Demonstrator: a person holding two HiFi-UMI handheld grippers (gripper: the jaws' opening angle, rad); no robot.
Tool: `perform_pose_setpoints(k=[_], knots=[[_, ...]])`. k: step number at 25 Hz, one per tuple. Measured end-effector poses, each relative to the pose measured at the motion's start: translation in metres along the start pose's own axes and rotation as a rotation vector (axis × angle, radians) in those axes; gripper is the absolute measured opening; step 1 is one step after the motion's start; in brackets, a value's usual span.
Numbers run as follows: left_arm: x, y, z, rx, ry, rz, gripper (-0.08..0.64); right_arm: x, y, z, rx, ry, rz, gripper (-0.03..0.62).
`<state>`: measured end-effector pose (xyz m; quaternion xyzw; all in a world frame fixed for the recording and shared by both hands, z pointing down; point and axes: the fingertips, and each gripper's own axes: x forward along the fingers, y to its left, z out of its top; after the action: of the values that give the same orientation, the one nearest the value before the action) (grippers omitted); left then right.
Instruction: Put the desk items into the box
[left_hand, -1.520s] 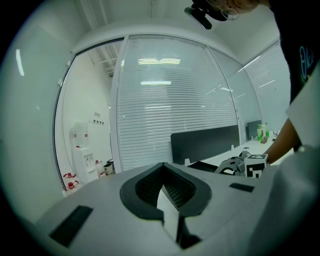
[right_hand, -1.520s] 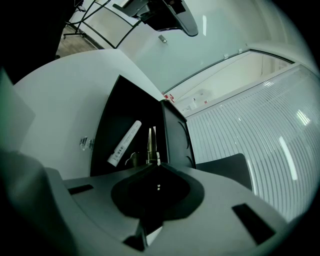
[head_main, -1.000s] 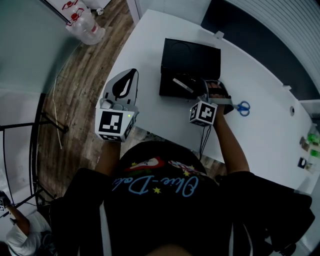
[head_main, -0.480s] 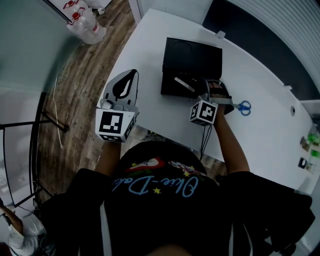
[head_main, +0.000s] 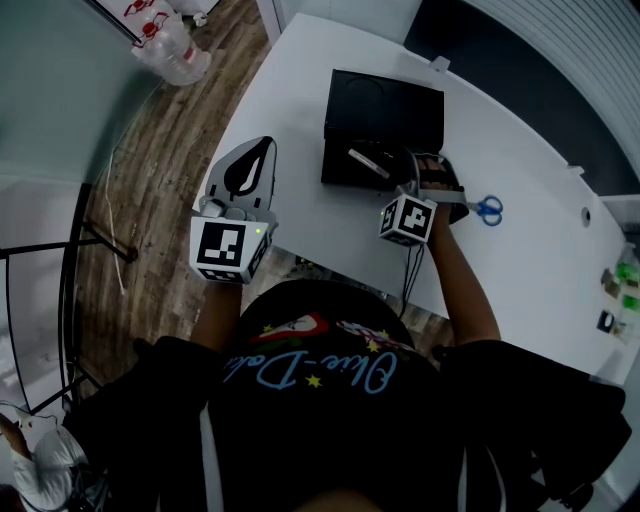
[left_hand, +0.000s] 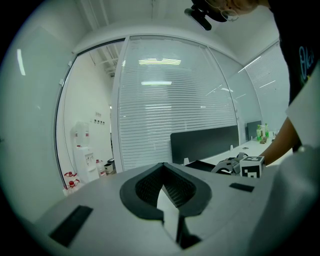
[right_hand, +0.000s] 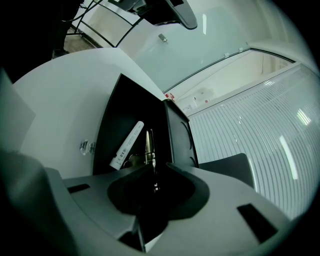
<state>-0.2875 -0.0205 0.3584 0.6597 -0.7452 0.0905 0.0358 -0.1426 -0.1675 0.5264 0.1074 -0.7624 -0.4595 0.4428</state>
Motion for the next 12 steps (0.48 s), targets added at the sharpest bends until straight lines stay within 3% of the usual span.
perform_pose_setpoints(k=[12], knots=[[-0.0051, -0.0006, -0.0005, -0.023, -0.006, 0.014, 0.006, -0.0008, -0.0011, -0.0007, 0.0, 0.001, -0.002, 0.091]])
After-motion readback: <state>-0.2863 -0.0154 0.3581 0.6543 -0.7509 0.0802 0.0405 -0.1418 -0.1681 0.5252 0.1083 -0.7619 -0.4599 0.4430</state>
